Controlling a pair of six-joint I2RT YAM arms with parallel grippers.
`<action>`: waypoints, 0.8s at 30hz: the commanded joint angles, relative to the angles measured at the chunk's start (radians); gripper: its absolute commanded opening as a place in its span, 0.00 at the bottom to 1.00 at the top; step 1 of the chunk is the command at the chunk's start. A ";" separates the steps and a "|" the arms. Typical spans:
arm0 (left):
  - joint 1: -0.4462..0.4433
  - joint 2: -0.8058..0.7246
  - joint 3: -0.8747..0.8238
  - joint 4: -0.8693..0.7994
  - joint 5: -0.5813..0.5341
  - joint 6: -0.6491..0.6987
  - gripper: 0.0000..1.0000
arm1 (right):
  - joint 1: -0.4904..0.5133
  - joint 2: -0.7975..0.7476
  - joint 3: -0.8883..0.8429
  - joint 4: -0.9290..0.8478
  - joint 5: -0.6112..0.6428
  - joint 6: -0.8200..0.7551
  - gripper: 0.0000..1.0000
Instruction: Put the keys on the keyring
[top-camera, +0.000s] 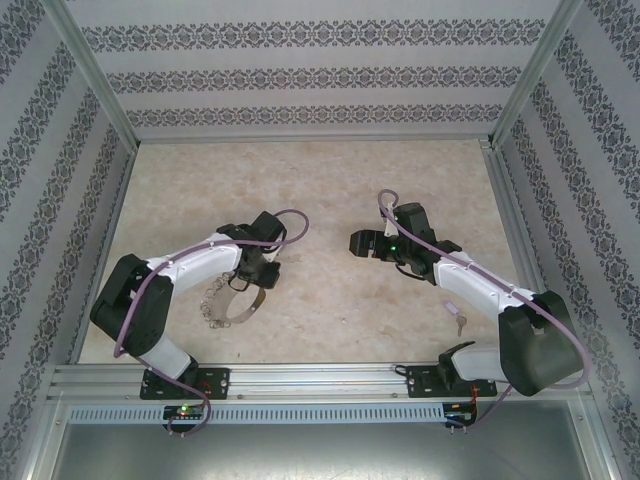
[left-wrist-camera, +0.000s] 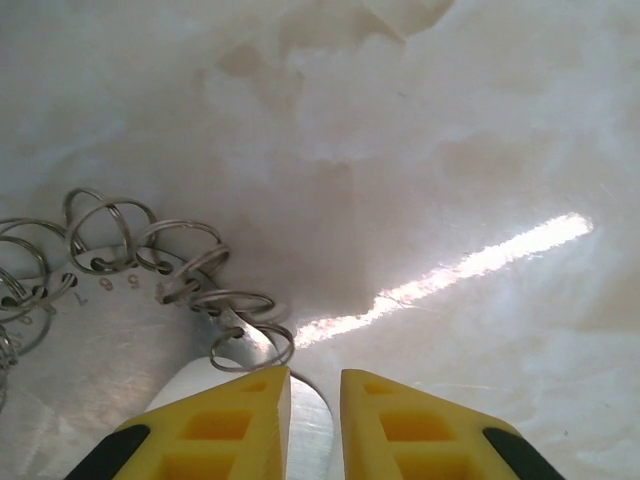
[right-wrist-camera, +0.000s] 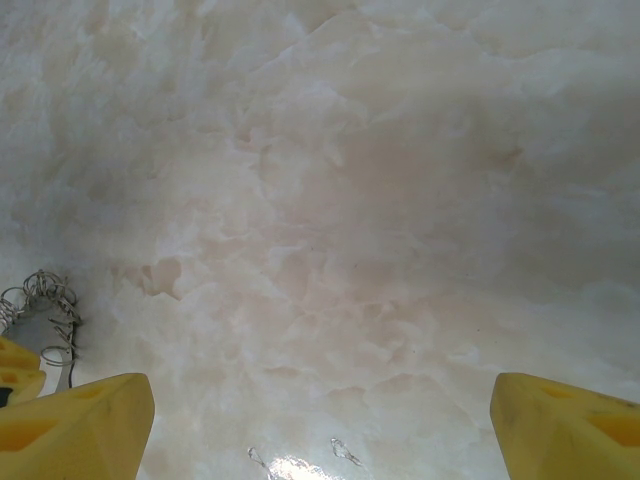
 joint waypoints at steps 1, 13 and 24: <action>-0.016 -0.066 -0.009 -0.026 -0.026 -0.026 0.25 | 0.001 0.001 0.004 0.026 0.003 0.004 0.87; -0.014 0.001 0.065 -0.132 -0.081 0.041 0.41 | 0.000 -0.011 -0.015 0.028 0.009 0.014 0.88; -0.015 0.079 0.091 -0.109 -0.095 0.050 0.40 | 0.002 -0.006 -0.021 0.035 0.007 0.019 0.87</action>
